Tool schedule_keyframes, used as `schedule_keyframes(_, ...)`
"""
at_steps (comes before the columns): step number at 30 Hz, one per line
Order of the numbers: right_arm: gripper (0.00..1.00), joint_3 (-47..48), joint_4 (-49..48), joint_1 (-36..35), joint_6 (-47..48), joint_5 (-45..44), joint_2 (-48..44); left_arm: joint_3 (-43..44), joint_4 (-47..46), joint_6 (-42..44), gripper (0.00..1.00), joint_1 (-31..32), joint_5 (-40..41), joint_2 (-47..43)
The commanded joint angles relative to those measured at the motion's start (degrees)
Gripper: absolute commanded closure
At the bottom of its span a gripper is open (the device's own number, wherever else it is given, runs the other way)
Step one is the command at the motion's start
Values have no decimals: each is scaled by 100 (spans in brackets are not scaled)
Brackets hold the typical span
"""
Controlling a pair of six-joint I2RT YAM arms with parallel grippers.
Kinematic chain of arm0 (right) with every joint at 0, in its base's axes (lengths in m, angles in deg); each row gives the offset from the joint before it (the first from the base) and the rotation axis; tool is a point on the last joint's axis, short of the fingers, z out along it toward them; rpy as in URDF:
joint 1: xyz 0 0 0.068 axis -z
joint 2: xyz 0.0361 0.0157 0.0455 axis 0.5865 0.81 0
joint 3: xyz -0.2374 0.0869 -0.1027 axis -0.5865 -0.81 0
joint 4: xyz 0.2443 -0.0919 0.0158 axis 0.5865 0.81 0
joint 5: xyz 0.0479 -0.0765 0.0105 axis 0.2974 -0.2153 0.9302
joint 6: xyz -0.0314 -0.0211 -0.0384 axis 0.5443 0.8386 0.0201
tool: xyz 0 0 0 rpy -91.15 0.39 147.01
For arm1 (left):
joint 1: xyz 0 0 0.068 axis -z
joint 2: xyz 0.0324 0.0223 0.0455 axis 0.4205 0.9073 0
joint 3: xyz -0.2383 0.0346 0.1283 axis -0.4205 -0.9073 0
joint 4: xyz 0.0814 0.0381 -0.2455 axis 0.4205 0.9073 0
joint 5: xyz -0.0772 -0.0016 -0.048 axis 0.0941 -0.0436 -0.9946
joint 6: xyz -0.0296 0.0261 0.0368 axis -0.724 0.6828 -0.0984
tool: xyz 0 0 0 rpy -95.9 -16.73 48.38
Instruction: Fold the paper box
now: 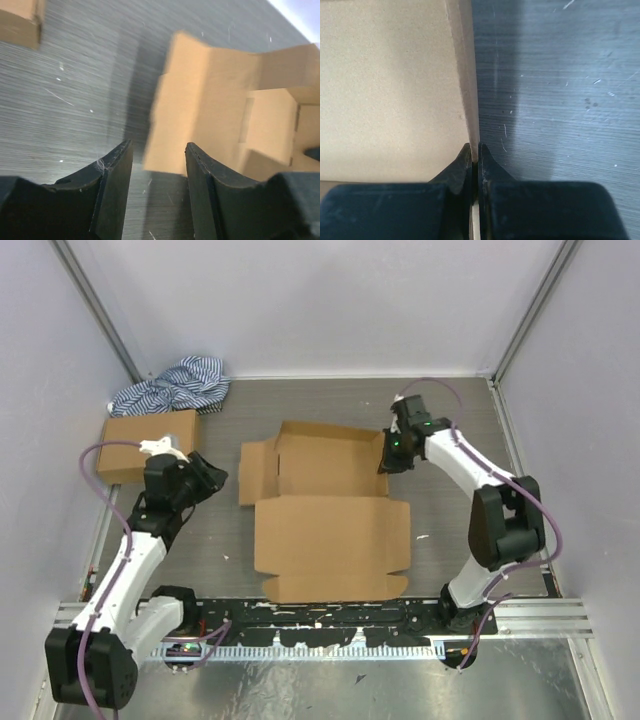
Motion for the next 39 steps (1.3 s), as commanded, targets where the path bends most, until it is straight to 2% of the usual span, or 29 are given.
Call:
schedule_keyframes(1,99,-99,-597,567,20,1460,-713,113,141,-23,46,-346,467,-353)
schedule_keyframes(4,99,-95,-720,788,-30,1892,-792,39,-97,-292,46,-601,189,-331)
schedule_keyframes(9,99,-182,-1066,999,-231,2824,-963,-307,-1218,-1132,46,-776,-594,-84)
schedule_keyframes(11,99,-176,-1117,1028,-259,3075,-1063,-616,-2169,-1686,45,-795,-1070,105)
schedule_keyframes(14,99,-156,-1147,1047,-290,3339,-1218,-968,-4234,-2709,45,-806,-1877,630)
schedule_keyframes(18,99,-75,-1096,1051,-296,3452,-1354,-1238,-6521,-3941,44,-808,-2427,1457)
schedule_keyframes(24,99,-49,-1025,1047,-261,3496,-1346,-1193,-8640,-5227,44,-797,-2732,2405)
schedule_keyframes(28,99,-91,-1004,1038,-229,3452,-1302,-1053,-9172,-5641,45,-786,-2822,2625)
schedule_keyframes(39,99,47,-851,884,-148,3183,-1093,-718,-9183,-5859,44,-658,-2880,2362)
